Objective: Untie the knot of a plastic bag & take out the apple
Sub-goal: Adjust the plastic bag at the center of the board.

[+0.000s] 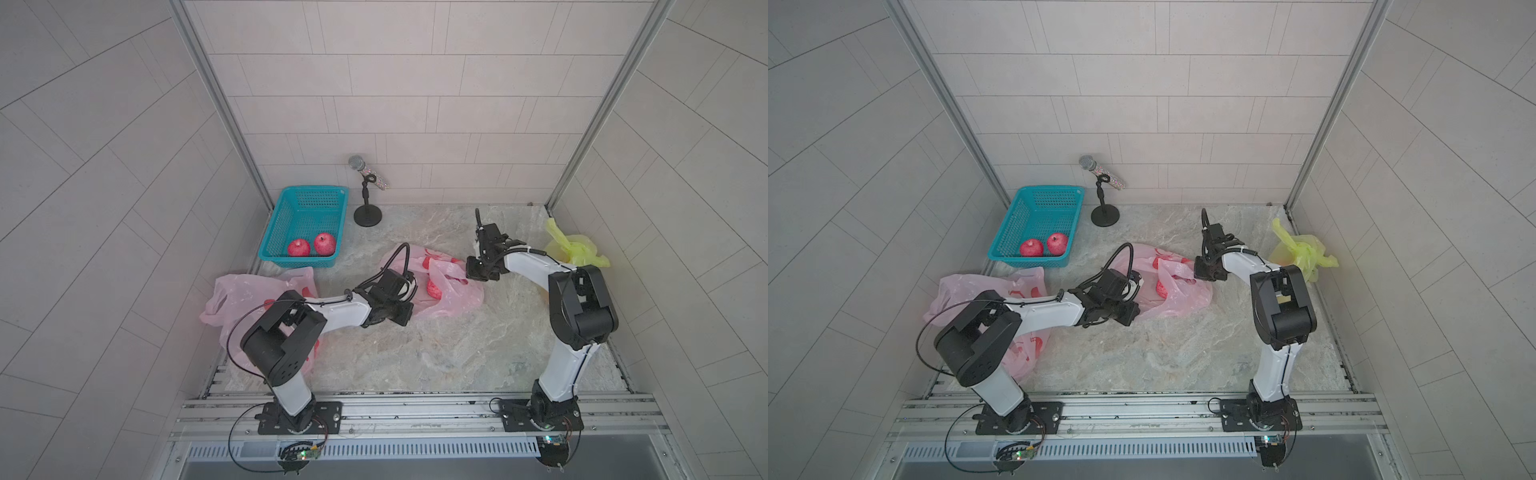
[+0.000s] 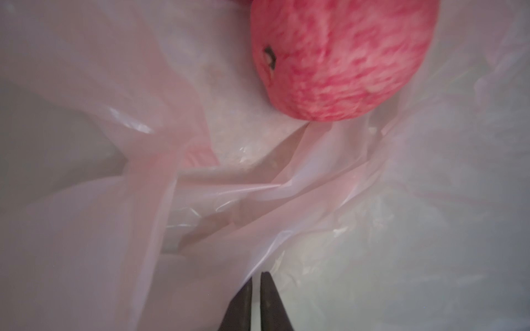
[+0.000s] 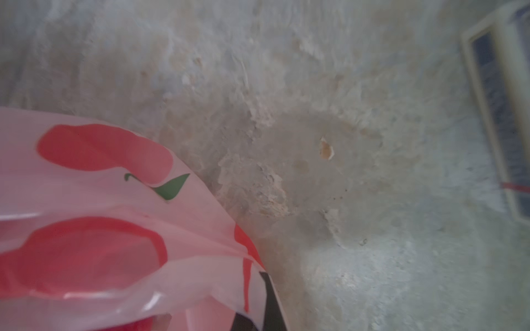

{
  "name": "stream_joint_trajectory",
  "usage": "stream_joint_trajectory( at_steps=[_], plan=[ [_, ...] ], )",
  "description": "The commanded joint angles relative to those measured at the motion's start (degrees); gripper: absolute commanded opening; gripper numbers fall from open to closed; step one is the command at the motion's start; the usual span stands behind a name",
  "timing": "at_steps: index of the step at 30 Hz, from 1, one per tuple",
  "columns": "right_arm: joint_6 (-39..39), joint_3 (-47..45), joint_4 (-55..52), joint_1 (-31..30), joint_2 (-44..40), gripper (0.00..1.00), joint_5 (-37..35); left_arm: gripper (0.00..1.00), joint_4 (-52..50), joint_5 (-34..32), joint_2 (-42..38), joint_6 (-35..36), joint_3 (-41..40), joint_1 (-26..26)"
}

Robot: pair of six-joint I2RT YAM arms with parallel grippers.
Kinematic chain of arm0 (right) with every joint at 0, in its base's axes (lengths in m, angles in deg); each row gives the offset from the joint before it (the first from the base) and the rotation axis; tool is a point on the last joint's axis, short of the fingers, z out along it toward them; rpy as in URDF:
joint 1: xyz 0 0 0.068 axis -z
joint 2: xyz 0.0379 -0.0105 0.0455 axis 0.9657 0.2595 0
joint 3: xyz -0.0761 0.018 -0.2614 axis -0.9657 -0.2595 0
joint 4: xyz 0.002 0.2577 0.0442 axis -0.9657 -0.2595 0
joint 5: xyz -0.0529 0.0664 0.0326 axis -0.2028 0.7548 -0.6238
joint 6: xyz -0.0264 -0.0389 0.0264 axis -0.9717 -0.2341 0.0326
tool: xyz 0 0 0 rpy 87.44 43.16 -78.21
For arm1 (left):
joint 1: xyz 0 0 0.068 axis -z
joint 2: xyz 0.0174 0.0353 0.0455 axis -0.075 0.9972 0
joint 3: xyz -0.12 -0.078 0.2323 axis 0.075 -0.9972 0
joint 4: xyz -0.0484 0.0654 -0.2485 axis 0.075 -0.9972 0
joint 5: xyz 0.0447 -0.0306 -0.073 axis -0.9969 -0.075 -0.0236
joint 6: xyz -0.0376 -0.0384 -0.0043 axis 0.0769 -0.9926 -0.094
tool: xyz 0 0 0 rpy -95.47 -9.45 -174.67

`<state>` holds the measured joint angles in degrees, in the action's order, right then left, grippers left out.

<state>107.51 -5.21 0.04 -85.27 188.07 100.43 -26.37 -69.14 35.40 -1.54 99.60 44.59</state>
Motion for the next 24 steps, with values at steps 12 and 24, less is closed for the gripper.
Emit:
stream_joint_trajectory(
  at_steps=[12,24],
  plan=[
    [2.48,-3.86,4.04,3.5,0.2,0.22,2.61,0.15,-2.19,-5.84,-2.7,3.05,-1.18,-0.09],
    [-0.33,1.29,-5.92,-5.62,-17.58,0.75,-5.27,0.26,2.11,1.79,-5.85,1.29,1.07,-0.1]
  ],
)
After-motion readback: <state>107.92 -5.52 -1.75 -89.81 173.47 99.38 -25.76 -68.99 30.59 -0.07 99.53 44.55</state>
